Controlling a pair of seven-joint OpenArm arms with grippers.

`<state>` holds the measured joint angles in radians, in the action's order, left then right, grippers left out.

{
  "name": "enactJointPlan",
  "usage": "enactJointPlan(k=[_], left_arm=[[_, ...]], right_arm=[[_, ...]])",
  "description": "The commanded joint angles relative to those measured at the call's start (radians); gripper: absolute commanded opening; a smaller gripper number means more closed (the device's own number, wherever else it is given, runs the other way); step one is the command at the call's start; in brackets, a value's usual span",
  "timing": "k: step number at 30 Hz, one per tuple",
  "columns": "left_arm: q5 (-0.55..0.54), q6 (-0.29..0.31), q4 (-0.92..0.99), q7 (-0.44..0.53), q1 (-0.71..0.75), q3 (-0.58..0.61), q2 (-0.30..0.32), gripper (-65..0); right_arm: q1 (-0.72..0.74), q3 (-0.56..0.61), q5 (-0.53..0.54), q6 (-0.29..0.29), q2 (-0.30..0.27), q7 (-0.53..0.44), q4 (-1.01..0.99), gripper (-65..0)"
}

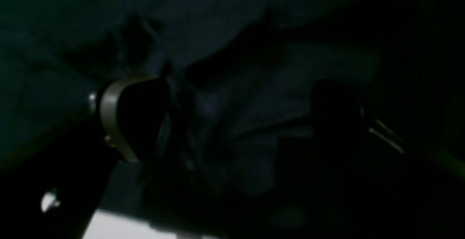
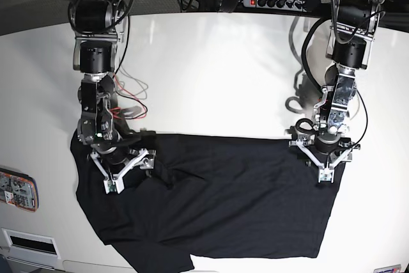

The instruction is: Fold the T-shirt properly

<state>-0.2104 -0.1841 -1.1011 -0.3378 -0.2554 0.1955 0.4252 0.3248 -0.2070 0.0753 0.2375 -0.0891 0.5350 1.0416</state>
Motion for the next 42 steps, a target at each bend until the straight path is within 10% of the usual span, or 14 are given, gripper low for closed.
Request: enactJointPlan(k=[1,28,42], left_arm=[[0.006,-0.007,-0.015,0.021,-0.025,-0.004,0.011,-23.0],[0.004,-0.007,0.069,0.121,0.136,-0.004,0.016,-23.0],[0.001,-0.007,-0.126,-0.022,0.100,-0.008,0.074,-23.0]], right_arm=[[0.033,-0.002,0.007,0.006,-0.007,-0.046,-0.007,-3.3],[-0.148,0.002,-0.314,0.006,-0.008,-0.149,0.013,-3.4],[-0.148,0.002,-0.372,0.006,-0.007,-0.056,0.042,-3.4]])
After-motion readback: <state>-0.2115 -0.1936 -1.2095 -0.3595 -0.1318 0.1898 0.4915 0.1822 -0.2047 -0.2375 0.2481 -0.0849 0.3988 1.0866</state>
